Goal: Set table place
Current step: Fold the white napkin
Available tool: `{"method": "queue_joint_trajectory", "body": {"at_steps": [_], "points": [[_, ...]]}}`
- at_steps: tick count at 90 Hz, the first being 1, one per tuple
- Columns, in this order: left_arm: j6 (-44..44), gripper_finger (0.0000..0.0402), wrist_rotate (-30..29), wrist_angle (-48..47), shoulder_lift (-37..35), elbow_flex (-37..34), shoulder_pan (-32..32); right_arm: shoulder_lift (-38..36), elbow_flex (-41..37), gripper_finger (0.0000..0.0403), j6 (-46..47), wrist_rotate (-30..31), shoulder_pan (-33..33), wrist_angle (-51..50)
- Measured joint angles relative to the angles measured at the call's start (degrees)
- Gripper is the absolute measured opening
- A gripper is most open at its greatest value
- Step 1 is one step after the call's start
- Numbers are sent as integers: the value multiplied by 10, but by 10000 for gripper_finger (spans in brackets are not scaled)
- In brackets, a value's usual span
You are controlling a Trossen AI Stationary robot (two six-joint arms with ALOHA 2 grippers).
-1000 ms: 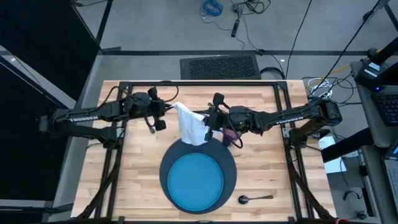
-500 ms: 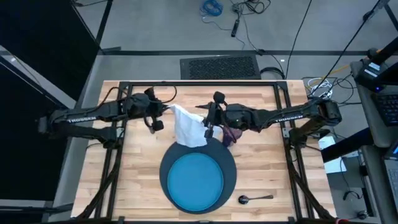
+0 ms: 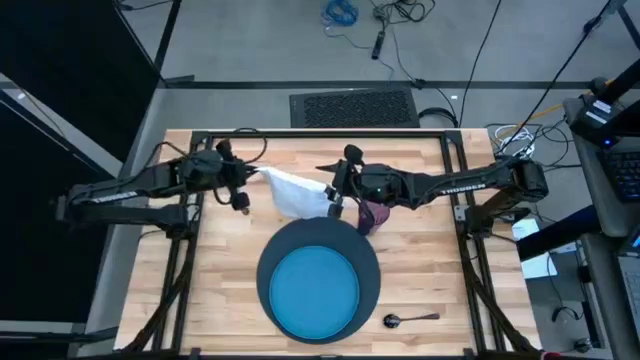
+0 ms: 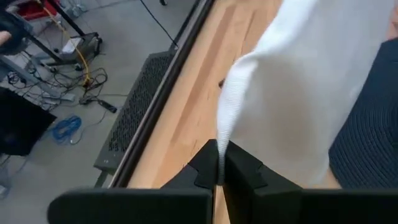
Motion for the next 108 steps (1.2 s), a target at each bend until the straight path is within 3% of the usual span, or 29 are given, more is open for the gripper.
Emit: {"method": "queue_joint_trajectory", "body": {"at_steps": [15, 45, 59, 76, 88, 108], "points": [[-2, 0, -13, -12, -13, 0, 0, 0, 0, 161, 16, -44, 0, 19], [-2, 0, -13, -10, -19, 0, 0, 6, 0, 161, 52, -76, 0, 22], [-2, 0, -13, -11, -19, 0, 0, 22, 0, 161, 62, -100, 0, 70], [-6, 0, -13, -25, -19, 0, 0, 31, 0, 161, 130, -32, 0, 162], [-13, 0, -13, -35, -20, 0, 0, 31, 0, 161, 135, -17, 0, 186], [-13, 0, -13, -43, -21, 0, 0, 31, 0, 161, 165, -54, -3, 120]]}}
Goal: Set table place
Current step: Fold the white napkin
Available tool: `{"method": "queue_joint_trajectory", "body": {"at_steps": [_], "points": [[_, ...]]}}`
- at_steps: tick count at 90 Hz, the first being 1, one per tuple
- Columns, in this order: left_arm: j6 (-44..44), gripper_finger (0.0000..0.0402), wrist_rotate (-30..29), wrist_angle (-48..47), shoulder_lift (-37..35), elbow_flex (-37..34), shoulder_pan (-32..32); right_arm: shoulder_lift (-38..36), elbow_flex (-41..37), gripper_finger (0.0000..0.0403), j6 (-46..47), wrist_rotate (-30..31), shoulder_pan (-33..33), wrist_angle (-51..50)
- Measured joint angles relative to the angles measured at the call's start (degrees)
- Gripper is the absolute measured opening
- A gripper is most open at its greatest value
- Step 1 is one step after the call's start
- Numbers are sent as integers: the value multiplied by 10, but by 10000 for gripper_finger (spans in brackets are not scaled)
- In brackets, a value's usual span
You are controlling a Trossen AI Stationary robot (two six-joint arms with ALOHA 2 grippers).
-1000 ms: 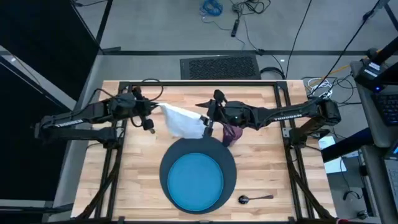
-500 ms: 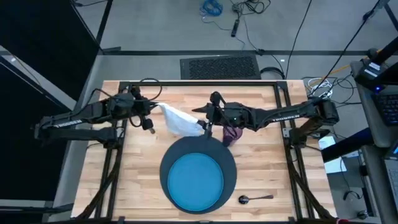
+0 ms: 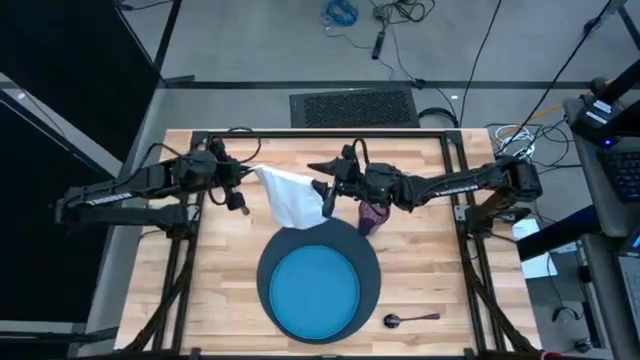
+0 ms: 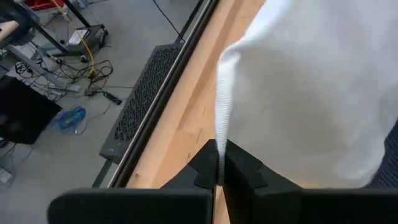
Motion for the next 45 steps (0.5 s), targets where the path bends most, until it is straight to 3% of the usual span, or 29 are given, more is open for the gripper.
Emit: {"method": "queue_joint_trajectory", "body": {"at_steps": [25, 45], "points": [[-1, 0, 0, 1, 0, 0, 0, 0, -1, 161, -39, 1, -4, -61], [-3, 0, 0, 12, 0, 0, 0, 1, -1, 161, -17, -36, -8, -104]]}}
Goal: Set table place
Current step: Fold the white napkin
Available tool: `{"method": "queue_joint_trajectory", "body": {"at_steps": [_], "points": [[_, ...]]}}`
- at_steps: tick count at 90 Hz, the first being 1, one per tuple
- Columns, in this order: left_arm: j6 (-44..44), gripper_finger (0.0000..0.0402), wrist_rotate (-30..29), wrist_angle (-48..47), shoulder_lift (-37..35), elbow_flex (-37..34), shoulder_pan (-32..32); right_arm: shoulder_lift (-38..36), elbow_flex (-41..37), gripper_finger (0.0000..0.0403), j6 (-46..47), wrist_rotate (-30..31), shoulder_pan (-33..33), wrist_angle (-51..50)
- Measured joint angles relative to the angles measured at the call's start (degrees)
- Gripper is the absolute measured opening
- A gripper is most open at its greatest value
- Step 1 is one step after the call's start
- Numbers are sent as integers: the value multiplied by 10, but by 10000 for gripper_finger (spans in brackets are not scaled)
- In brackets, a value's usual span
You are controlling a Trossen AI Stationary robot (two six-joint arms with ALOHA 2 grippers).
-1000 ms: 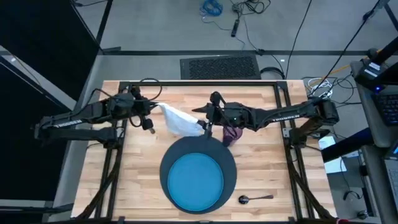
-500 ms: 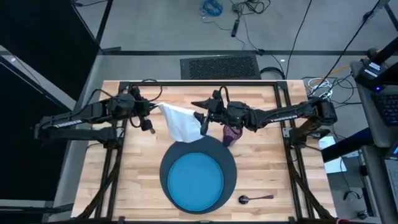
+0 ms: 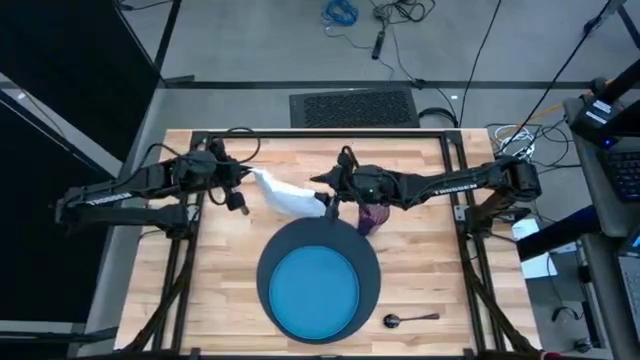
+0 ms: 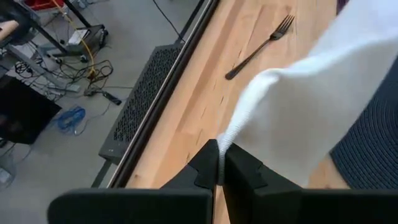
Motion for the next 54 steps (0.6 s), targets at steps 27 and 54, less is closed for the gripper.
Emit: {"method": "queue_joint_trajectory", "body": {"at_steps": [27, 54], "points": [[0, 0, 1, 0, 0, 0, 0, 26, -1, 161, 28, -30, 1, 25], [0, 0, 4, 6, 0, 7, 0, 36, 5, 161, 33, -31, -5, 52]]}}
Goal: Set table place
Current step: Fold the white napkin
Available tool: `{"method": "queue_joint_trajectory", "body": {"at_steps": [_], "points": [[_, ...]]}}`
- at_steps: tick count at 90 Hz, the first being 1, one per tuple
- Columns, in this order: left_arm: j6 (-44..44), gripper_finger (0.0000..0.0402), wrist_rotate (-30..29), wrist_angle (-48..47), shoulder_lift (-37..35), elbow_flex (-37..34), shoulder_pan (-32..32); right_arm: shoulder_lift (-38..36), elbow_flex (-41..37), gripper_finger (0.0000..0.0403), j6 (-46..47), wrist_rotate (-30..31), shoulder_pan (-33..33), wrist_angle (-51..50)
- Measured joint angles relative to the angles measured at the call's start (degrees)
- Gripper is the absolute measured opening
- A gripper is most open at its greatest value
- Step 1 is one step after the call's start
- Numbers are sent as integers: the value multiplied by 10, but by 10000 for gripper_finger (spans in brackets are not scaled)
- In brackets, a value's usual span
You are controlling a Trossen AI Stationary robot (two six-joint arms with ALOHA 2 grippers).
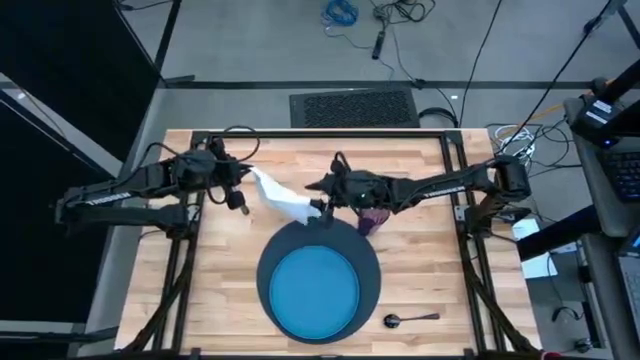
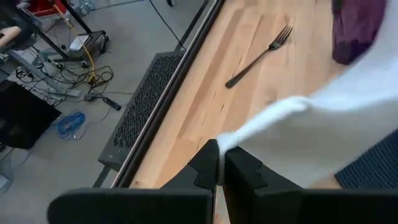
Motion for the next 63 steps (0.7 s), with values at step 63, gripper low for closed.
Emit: {"method": "queue_joint_trajectory", "body": {"at_steps": [63], "points": [[0, 0, 0, 8, 0, 1, 0, 18, 1, 161, 12, 3, 6, 5]]}}
